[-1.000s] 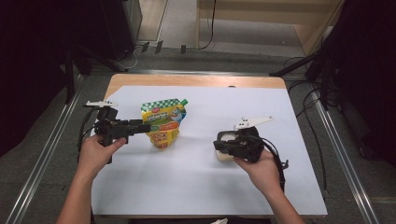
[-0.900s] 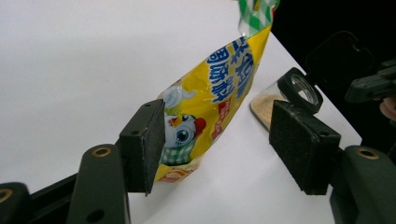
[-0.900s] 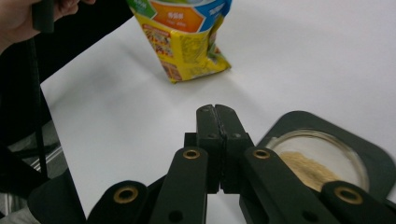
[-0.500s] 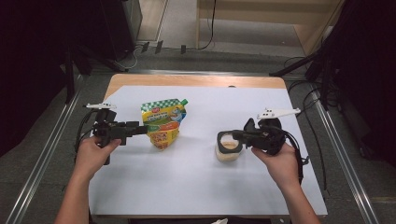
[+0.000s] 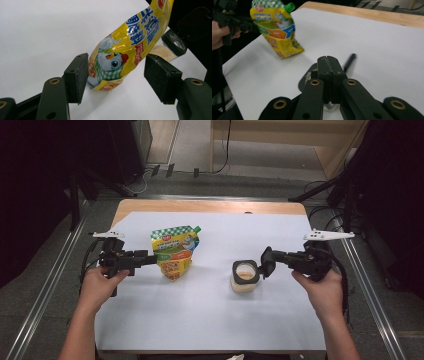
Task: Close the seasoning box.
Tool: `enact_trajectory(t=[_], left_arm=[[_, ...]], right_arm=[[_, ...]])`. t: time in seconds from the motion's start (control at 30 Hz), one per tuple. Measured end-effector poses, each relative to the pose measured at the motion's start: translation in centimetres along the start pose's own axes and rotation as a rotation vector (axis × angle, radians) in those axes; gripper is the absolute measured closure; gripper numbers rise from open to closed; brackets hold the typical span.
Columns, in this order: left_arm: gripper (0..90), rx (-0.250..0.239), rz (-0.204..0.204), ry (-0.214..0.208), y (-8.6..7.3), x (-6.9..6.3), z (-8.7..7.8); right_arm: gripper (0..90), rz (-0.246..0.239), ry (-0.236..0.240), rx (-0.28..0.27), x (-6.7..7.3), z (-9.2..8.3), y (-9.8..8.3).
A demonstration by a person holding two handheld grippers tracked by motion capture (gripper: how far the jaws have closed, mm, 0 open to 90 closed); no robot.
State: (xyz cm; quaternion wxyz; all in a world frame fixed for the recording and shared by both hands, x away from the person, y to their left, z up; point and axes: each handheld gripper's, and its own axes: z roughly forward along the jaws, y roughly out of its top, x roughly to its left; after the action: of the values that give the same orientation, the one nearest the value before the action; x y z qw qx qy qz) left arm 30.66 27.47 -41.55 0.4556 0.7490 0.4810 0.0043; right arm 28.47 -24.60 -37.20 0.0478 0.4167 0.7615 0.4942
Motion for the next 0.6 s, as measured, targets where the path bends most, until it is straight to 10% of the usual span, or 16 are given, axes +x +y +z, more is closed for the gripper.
enact_trajectory(t=[0.2, 0.6], left_arm=[[37.0, 0.003, -0.004, 0.000, 0.0, 0.1, 0.1], [35.6, 0.007, 0.000, 0.012, -0.2, 0.5, 0.0]], right_arm=[[90.0, 0.052, -0.044, -0.039, -2.0, -1.4, -0.5], [90.0, 0.109, -0.071, 0.023, -3.5, 1.3, -2.5]])
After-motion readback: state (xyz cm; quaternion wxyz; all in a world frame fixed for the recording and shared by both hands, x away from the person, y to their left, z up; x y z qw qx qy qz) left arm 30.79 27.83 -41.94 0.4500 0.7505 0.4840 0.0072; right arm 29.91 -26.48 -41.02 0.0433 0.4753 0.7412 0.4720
